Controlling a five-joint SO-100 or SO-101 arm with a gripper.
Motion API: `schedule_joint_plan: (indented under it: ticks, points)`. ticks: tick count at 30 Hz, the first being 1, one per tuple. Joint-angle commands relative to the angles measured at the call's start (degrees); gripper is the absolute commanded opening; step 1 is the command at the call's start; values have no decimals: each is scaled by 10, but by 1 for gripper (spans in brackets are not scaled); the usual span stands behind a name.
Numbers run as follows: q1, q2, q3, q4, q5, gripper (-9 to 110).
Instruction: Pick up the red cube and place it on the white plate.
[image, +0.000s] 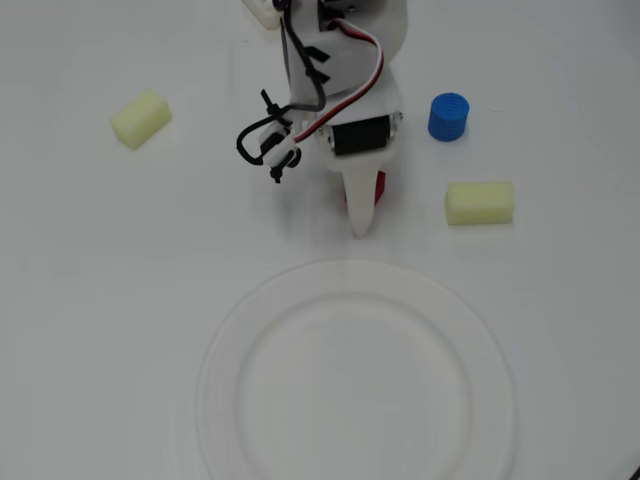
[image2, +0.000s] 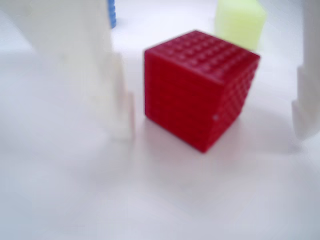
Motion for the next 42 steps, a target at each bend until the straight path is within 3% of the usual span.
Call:
schedule_joint_plan:
  ticks: [1,16,35,42]
  points:
    - [10,0,-15,-2,-11,24]
    - [-18,115,102,-2,-22,23]
    - [-63,87,75,-2,5,23]
    - [-57,52,57,-10,-13,14]
